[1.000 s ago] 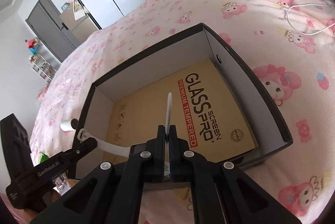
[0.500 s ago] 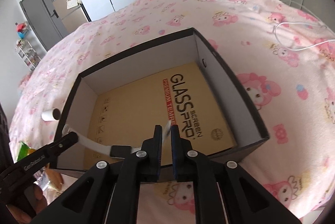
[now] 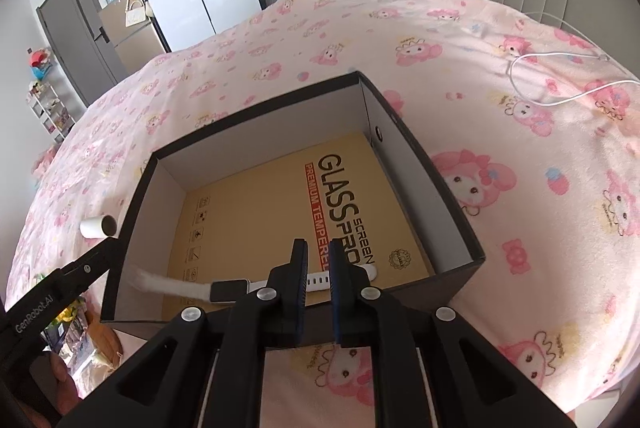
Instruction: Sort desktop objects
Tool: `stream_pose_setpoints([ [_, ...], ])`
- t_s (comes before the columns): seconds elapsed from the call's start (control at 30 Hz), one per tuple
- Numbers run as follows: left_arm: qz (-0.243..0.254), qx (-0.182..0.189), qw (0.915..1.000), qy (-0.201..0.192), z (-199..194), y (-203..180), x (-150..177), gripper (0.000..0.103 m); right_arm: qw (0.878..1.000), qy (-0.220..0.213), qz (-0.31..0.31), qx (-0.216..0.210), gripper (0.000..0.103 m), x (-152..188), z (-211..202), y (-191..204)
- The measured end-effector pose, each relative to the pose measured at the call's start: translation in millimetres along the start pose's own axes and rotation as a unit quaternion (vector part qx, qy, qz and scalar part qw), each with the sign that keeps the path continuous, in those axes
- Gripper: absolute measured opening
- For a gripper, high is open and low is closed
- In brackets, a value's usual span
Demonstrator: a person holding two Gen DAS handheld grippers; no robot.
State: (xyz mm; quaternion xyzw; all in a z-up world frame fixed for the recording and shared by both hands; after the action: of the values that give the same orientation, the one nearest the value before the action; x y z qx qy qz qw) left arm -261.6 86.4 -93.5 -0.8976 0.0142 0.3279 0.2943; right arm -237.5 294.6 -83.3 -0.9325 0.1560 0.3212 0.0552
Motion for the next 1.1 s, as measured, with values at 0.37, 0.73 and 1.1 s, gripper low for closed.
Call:
stream_pose_setpoints([
  [0.37, 0.041, -0.013, 0.9986, -0.031, -45.9, -10.5, 5.4, 0.045, 1.0, -0.024, -0.008, -0.007, 0.023, 2.5, -42.8, 12.3],
  [0.73, 0.076, -0.072, 0.9934, -0.046, -137.2, 5.6, 47.0, 0.046, 0.997, -0.049, -0.035, -0.046, 0.042, 51.6, -112.2, 59.2],
  [1.1, 0.066, -0.111, 0.9901, -0.054, -193.6, 23.5, 93.9, 0.047, 0.994, -0.024, -0.087, -0.066, 0.043, 127.4, -129.3, 103.8],
])
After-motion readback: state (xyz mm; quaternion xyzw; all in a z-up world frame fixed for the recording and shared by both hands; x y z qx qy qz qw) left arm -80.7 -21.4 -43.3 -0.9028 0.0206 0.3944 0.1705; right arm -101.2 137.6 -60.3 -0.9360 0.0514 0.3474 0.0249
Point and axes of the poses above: each gripper's, at about its wrist camera, not at the fingertips, and z roughly the way its jaws point, y to its left, x to its underside, the point moved 5 cm from there along z, roughly the way its jaws point, and after that the axes turned 14 degrees about x, right-handed, at the moved point
